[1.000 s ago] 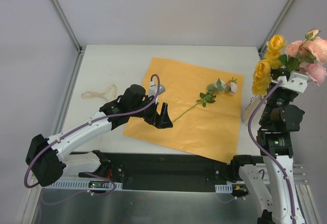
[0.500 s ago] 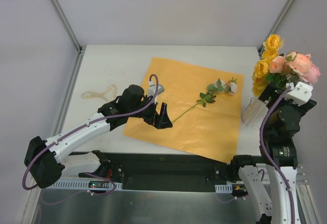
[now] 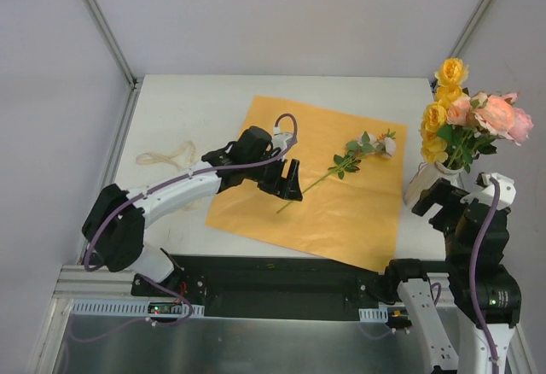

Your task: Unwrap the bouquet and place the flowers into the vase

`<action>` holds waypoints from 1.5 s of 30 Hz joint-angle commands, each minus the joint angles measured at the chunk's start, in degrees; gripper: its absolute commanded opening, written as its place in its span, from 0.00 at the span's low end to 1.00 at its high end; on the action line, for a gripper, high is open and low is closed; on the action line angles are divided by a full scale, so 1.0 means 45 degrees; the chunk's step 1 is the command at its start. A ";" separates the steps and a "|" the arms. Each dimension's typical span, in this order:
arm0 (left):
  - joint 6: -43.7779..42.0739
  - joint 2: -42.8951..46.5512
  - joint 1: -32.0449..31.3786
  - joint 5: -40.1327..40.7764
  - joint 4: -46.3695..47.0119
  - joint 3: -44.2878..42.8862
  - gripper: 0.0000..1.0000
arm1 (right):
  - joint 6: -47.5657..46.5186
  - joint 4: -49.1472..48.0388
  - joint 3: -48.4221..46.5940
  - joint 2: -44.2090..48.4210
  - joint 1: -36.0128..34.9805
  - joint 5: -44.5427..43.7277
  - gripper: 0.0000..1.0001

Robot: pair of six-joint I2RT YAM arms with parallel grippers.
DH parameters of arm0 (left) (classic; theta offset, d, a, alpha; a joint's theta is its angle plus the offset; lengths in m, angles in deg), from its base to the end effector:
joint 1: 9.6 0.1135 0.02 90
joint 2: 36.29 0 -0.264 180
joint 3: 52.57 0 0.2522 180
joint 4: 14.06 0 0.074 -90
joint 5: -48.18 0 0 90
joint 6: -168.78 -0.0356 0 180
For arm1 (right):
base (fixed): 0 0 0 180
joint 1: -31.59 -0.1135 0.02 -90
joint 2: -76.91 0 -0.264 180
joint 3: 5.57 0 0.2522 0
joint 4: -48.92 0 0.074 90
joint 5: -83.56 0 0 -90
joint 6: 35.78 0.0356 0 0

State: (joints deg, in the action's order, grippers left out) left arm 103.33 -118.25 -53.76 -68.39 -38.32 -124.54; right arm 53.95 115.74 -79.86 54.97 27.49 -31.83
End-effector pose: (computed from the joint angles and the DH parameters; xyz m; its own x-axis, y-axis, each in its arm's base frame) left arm 0.2177 -0.2336 0.2716 -0.7363 0.1971 -0.6473 0.6403 0.5122 -0.5724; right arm 0.0330 -0.0129 0.3853 -0.2509 -0.0223 -0.9678 0.3483 0.9307 -0.1117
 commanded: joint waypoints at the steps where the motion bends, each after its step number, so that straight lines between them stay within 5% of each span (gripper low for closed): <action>1: -0.0533 -0.1628 -0.0010 0.0161 0.0030 -0.1706 0.68 | 0.0415 0.1473 0.0265 0.0634 0.0071 0.5172 1.00; 9: -0.1530 -0.5476 -0.0633 0.3278 -0.1374 -0.4754 0.45 | 0.1056 0.0730 0.1927 0.0598 0.0071 0.7946 1.00; 14: -0.2623 -0.8285 -0.1260 0.5569 -0.3792 -0.8542 0.40 | 0.1621 -0.0325 0.2669 0.0090 0.0071 0.8805 1.00; 22: -0.3269 -1.0966 -0.1670 0.6704 -0.4501 -1.2233 0.37 | 0.2326 -0.1966 0.4252 0.0089 0.0051 0.8905 1.00; 32: -0.2996 -1.2569 -0.1944 0.6763 -0.4717 -1.3508 0.33 | 0.2346 -0.2181 0.4506 0.0010 0.0071 0.8610 1.00; 39: -0.3210 -1.2551 -0.1944 0.6275 -0.4756 -1.3508 0.15 | 0.2794 -0.2045 0.4624 -0.0048 0.0051 0.8025 1.00; 41: -0.3327 -1.2317 -0.1944 0.6391 -0.4756 -1.3528 0.00 | 0.3047 -0.2064 0.4624 -0.0087 0.0071 0.8024 1.00; 45: -0.3582 -1.1517 -0.1944 0.6743 -0.4776 -1.3761 0.00 | 0.3439 -0.2162 0.4604 -0.0243 0.0052 0.8063 1.00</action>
State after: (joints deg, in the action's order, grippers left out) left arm 88.80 -174.27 -61.83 -39.87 -57.86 -183.84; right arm 66.36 108.29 -58.83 55.06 27.60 5.00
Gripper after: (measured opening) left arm 0.011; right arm 0.994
